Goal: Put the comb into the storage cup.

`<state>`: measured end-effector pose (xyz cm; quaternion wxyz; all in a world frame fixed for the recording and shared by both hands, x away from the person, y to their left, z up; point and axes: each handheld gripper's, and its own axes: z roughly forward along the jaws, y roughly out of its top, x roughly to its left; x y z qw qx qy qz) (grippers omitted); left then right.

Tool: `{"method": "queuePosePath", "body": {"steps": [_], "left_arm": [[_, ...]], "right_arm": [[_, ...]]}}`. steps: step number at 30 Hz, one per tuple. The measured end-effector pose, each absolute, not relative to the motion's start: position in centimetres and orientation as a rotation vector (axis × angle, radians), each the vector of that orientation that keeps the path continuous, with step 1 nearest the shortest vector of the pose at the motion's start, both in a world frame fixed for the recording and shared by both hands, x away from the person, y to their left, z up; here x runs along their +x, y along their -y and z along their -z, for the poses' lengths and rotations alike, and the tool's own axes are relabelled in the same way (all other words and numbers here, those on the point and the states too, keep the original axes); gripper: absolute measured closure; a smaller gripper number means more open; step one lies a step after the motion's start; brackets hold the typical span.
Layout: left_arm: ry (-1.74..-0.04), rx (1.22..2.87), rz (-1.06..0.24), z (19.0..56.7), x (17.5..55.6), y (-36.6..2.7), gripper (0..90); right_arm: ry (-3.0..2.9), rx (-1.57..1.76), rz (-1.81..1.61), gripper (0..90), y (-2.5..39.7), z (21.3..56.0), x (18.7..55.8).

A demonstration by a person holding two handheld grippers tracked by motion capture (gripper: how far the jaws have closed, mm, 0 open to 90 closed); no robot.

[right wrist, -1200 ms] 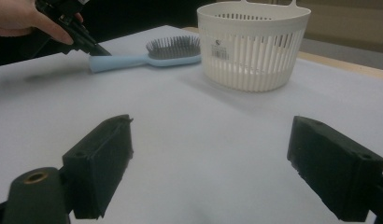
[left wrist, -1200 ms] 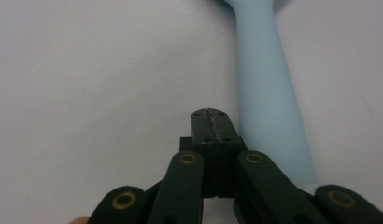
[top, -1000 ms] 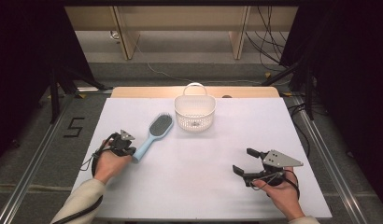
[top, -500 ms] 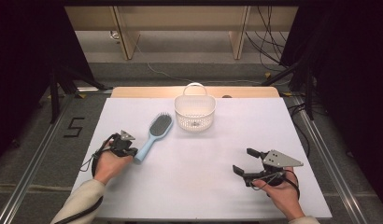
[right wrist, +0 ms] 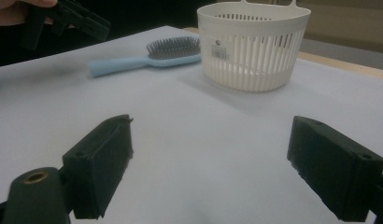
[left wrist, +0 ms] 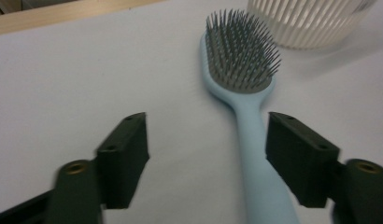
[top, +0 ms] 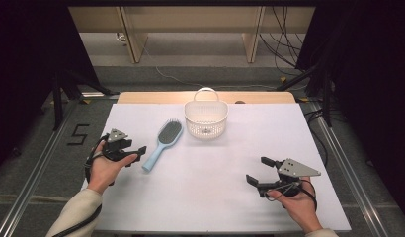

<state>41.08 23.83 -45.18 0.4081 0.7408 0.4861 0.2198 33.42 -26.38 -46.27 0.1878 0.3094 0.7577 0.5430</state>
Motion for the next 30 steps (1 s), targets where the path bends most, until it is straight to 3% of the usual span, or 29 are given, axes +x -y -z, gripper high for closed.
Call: {"method": "queuePosePath", "body": {"steps": [2,7,30], "left_arm": [[-1.218,1.856,-0.56,45.1,41.0,-23.7,13.9],[-1.197,1.849,-0.585,44.7,40.9,-23.4,0.0],[-1.245,1.96,-0.592,44.3,41.8,-20.8,0.7]], "right_arm": [[-2.13,0.871,-1.531,14.8,26.4,46.3,33.4],[-2.128,0.872,-1.534,14.8,26.4,46.3,33.4],[-2.125,0.873,-1.529,14.8,26.4,46.4,33.5]]}}
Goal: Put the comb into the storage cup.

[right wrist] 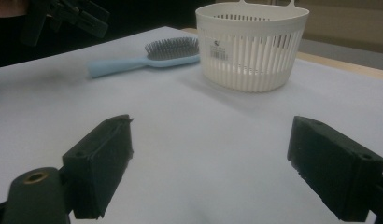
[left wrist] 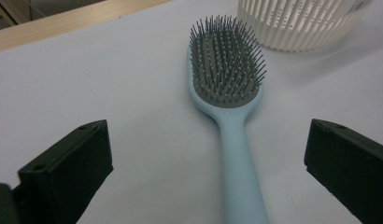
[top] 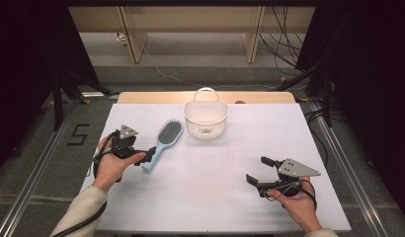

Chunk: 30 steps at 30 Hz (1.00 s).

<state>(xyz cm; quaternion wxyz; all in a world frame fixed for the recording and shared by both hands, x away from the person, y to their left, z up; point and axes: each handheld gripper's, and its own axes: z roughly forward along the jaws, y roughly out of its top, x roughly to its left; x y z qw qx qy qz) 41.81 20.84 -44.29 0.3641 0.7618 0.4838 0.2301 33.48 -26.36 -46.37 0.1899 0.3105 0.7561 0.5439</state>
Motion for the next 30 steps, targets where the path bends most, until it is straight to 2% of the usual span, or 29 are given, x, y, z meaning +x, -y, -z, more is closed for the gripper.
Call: {"method": "queuePosePath", "body": {"steps": [6,13,18,30], "left_arm": [[-1.274,2.045,-0.557,44.5,42.6,-19.7,3.6],[-1.354,2.163,-0.485,44.9,44.1,-18.5,11.5],[-1.412,2.241,-0.399,45.3,45.9,-17.4,15.9],[-1.491,2.318,-0.313,46.0,47.9,-15.9,23.4]], "right_arm": [[-2.121,0.878,-1.53,14.8,26.4,46.4,33.5],[-2.129,0.875,-1.519,14.8,26.2,46.4,33.5],[-2.133,0.877,-1.515,14.8,26.2,46.4,33.5],[-2.145,0.87,-1.508,14.8,26.2,46.5,33.6]]}}
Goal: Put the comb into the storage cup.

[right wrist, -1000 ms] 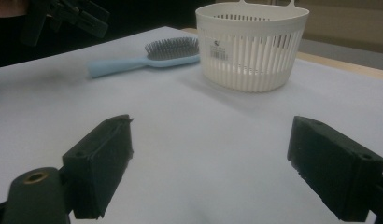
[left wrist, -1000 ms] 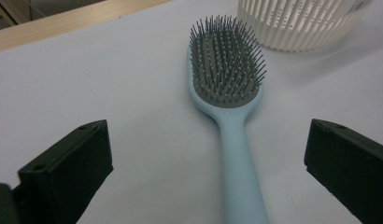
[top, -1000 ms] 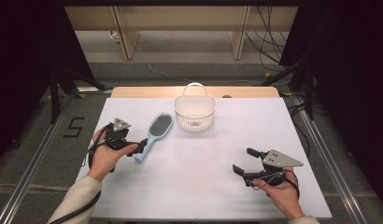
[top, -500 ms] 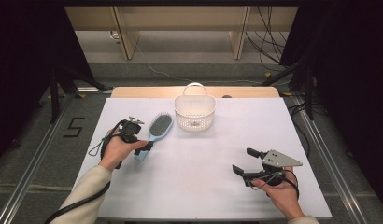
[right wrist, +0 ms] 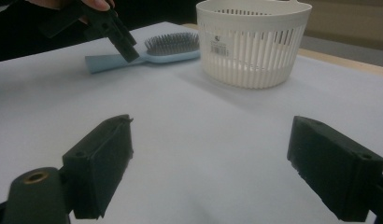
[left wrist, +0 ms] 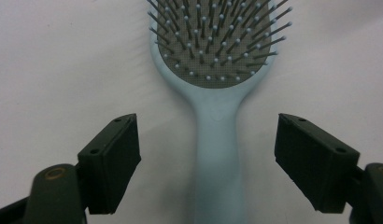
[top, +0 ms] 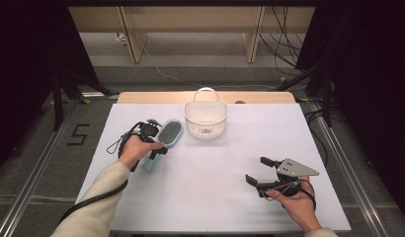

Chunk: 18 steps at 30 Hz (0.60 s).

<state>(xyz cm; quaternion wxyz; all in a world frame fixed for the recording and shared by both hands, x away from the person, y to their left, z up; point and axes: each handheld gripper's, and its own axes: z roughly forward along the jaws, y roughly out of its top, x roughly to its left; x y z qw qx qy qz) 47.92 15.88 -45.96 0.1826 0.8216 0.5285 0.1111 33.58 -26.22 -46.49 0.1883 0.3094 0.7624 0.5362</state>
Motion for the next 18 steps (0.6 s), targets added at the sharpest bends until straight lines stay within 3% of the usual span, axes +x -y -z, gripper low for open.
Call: {"method": "queuePosePath", "body": {"steps": [6,18], "left_arm": [[-1.538,2.335,-0.288,46.1,48.4,-15.8,31.5],[-1.554,2.387,-0.208,46.0,49.4,-15.4,38.4]], "right_arm": [[-2.146,0.873,-1.507,14.8,26.2,46.5,33.6],[-2.157,0.867,-1.498,14.8,26.1,46.5,33.6]]}}
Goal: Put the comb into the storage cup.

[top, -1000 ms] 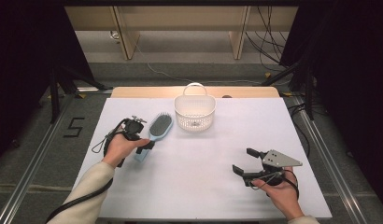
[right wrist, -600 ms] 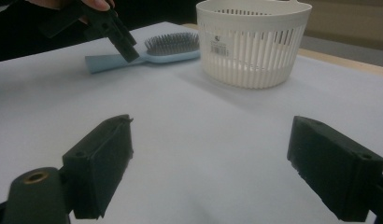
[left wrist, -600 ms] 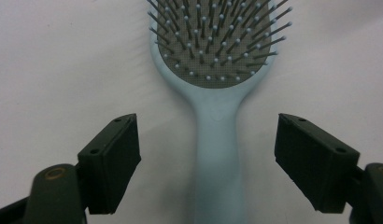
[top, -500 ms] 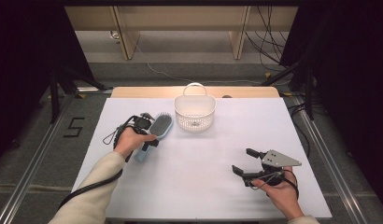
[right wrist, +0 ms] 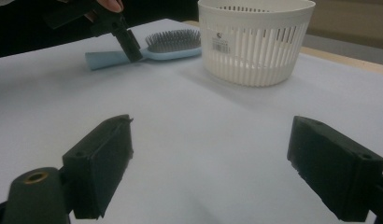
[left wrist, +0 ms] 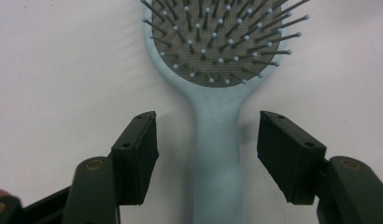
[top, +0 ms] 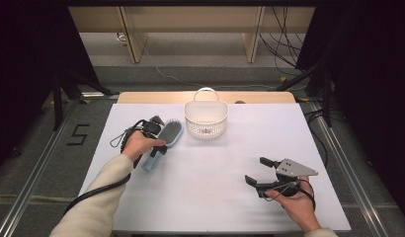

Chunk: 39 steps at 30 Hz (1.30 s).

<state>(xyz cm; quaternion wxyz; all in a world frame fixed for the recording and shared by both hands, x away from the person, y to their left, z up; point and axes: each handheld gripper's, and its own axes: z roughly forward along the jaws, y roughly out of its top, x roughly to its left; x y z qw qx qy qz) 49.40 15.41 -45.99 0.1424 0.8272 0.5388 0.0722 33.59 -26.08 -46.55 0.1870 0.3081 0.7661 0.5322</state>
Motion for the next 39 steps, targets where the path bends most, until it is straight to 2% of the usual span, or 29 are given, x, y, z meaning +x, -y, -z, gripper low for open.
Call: {"method": "queuePosePath", "body": {"steps": [39], "left_arm": [[-1.574,2.487,-0.141,46.0,51.1,-14.3,61.7]], "right_arm": [[-2.187,0.872,-1.481,14.8,26.0,46.8,33.7]]}}
